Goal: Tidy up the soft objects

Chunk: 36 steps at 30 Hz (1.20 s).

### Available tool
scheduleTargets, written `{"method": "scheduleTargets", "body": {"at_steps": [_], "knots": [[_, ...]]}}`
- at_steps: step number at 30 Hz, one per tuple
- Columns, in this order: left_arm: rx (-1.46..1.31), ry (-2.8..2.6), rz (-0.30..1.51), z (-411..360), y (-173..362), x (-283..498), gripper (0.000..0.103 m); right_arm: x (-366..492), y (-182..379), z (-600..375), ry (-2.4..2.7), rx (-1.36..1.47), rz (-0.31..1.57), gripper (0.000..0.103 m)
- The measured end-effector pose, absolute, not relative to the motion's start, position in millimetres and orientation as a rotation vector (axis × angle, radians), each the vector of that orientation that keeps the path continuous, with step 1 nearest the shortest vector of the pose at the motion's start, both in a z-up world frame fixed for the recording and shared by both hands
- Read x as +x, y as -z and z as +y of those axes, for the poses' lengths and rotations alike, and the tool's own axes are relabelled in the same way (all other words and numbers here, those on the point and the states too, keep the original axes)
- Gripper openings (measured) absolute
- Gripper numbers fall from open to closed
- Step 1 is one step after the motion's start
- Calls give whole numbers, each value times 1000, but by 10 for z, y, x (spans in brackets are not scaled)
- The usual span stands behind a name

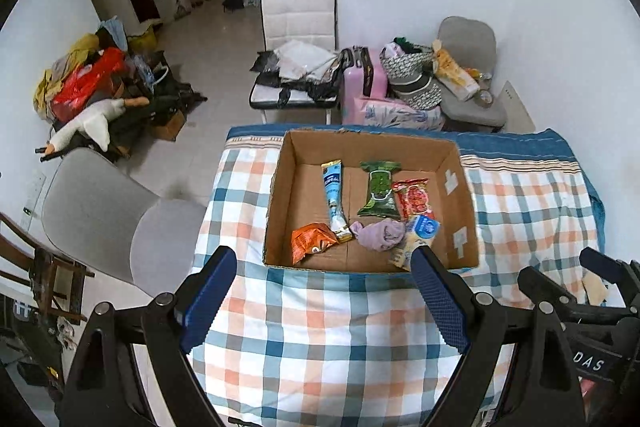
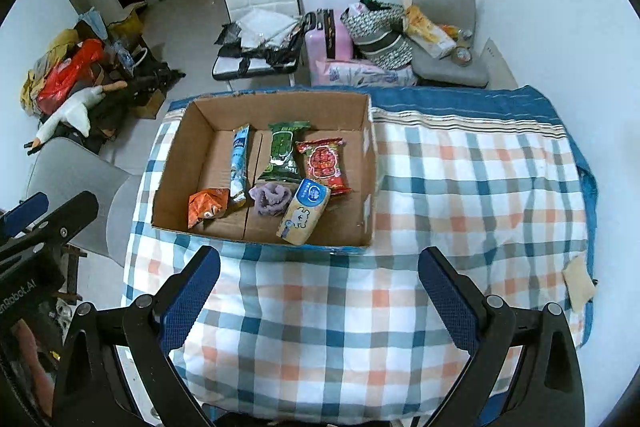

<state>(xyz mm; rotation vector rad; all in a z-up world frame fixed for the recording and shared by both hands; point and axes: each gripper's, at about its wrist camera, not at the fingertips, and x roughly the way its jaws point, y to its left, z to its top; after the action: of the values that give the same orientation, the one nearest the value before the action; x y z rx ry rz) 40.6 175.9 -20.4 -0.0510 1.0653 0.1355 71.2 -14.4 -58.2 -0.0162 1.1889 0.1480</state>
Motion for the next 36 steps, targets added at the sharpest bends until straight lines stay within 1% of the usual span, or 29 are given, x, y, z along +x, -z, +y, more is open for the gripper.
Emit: {"method": "scheduleTargets", "body": {"at_steps": [7,16,36], "knots": [[-69,-126,1030,1710,-53,197,89,396,127,-232,-134,-26,1113,101],[-78,-129,991,1698,-205,49,89,243,-201,-245,-122,-43,1057,101],[-73,-144,976,1705,-255,-23,89,270,-338,-208,-103,-64,1024,101]]}}
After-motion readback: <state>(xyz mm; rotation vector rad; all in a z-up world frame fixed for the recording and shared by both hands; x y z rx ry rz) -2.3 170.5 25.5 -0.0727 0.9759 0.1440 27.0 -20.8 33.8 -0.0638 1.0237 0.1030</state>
